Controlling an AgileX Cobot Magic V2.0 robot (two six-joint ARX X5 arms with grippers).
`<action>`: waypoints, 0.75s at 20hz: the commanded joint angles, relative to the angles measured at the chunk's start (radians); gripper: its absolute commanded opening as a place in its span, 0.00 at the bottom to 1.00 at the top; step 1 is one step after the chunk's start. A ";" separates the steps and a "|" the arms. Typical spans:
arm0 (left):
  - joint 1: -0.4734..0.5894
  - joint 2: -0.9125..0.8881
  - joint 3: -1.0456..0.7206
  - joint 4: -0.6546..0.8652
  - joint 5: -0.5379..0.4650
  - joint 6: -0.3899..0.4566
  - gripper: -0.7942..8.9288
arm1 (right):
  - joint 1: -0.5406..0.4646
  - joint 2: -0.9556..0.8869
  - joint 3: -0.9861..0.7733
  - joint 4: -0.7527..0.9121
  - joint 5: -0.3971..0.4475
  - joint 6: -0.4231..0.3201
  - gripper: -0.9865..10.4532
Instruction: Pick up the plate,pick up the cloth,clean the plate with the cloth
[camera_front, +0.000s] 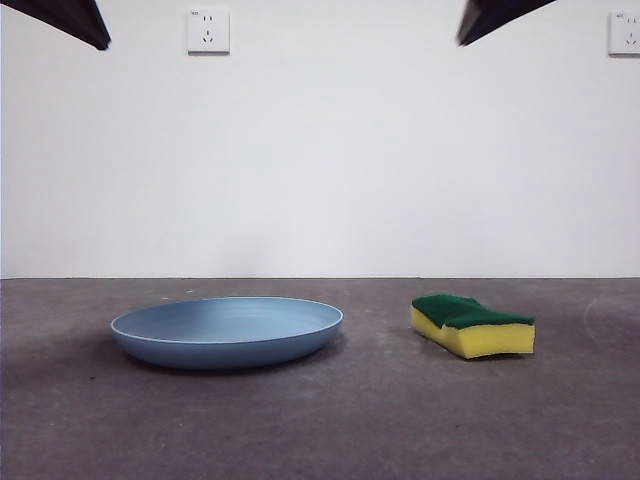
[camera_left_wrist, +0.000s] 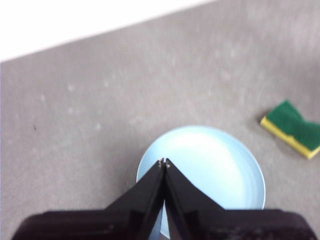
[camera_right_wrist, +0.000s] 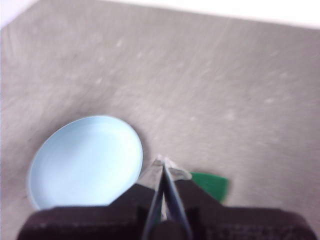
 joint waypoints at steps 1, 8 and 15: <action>-0.001 -0.113 -0.154 0.108 -0.022 -0.052 0.07 | 0.017 -0.142 -0.175 0.082 0.076 0.016 0.08; -0.001 -0.324 -0.456 0.290 -0.021 -0.138 0.07 | 0.031 -0.394 -0.414 0.133 0.100 0.051 0.09; 0.000 -0.304 -0.456 0.226 -0.038 -0.129 0.08 | 0.031 -0.419 -0.414 0.108 0.096 0.052 0.09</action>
